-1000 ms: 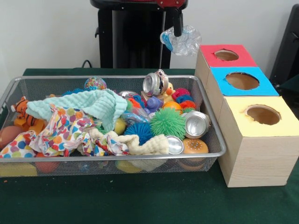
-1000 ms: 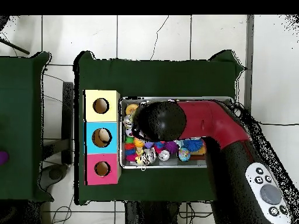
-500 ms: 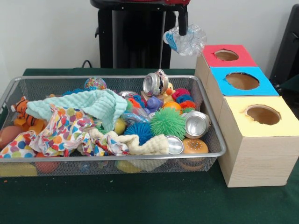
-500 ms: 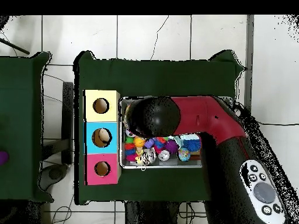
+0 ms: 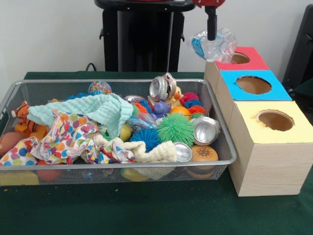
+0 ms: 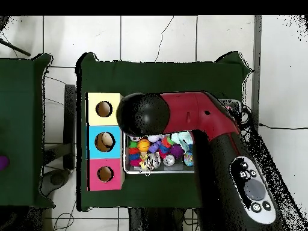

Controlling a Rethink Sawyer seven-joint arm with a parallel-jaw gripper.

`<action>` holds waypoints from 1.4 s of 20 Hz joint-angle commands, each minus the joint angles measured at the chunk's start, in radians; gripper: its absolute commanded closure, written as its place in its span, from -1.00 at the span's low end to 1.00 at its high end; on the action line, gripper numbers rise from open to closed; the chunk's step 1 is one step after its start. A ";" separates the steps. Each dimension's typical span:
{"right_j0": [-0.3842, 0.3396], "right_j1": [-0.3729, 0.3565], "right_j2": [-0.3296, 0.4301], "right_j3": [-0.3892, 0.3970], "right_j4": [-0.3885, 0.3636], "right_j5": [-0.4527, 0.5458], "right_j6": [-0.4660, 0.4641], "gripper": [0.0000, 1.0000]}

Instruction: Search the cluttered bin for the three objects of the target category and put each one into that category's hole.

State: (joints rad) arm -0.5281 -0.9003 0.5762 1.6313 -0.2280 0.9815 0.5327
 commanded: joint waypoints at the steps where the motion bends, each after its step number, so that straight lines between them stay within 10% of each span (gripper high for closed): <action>1: 0.019 0.050 -0.081 -0.038 0.018 0.043 0.267 1.00; 28: 0.143 0.056 -0.186 -0.039 0.051 0.002 0.309 1.00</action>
State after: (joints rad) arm -0.3963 -0.8705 0.4515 1.5822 -0.2040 0.9815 0.5335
